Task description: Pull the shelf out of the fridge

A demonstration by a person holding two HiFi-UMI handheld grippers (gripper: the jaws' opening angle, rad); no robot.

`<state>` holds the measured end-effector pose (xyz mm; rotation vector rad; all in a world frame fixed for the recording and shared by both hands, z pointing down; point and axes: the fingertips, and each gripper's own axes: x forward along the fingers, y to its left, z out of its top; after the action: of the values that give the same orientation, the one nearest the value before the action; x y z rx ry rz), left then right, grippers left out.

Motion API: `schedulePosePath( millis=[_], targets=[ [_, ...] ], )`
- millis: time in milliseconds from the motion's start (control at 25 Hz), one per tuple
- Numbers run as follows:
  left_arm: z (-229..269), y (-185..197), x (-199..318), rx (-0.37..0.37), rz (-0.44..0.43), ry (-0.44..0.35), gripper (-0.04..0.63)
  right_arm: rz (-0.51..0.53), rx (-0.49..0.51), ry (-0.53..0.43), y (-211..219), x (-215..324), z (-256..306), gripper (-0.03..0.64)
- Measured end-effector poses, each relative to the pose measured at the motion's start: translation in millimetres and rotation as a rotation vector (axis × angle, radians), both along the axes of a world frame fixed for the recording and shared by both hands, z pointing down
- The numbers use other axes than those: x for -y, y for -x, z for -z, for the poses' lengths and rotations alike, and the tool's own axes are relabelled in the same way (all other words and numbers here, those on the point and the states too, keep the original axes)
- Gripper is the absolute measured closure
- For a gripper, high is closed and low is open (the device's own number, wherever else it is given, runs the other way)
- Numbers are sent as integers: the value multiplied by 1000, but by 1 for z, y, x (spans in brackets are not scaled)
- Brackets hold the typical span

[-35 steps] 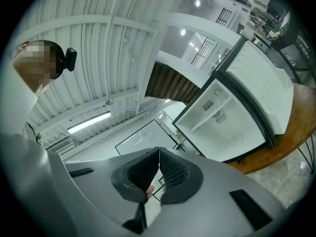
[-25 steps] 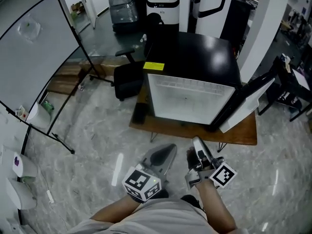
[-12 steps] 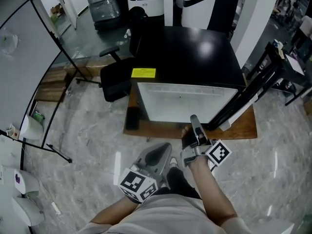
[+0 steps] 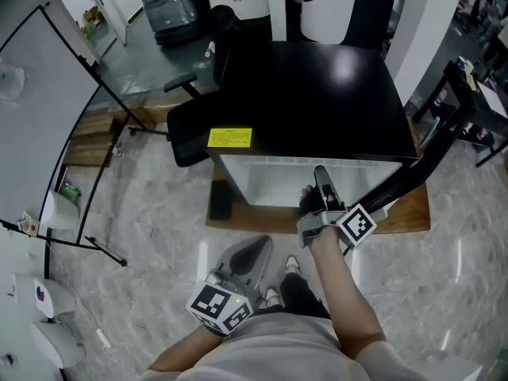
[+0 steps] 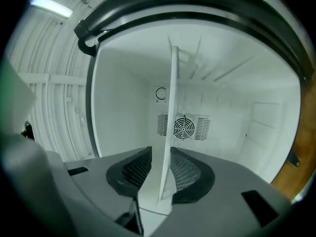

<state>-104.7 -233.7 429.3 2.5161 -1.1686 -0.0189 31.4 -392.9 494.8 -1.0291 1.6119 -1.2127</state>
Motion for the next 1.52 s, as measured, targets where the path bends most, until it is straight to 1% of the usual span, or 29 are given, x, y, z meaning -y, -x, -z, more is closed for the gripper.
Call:
schedulePosePath(
  millis=[160, 360, 480, 560, 600, 720, 1000, 1520],
  targets=[
    [-7, 5, 10, 0, 8, 17, 589, -9, 20, 8, 0, 22, -6, 522],
    [-12, 8, 20, -6, 18, 38, 589, -10, 34, -15, -1, 50, -7, 522],
    [-14, 10, 24, -11, 24, 40, 589, -5, 33, -10, -1, 62, -8, 523],
    [-15, 10, 26, -12, 31, 43, 589, -9, 38, -6, -1, 67, -8, 536],
    [-16, 11, 26, -12, 35, 45, 589, -10, 46, -8, -1, 68, -8, 546],
    [-16, 12, 27, -11, 44, 51, 589, -15, 65, -8, -2, 67, -8, 551],
    [-17, 6, 26, -10, 37, 51, 589, -38, 106, 47, -3, 66, -10, 566],
    [-16, 6, 16, -19, 31, 50, 589, -51, 127, 69, -1, 48, -10, 571]
  ],
)
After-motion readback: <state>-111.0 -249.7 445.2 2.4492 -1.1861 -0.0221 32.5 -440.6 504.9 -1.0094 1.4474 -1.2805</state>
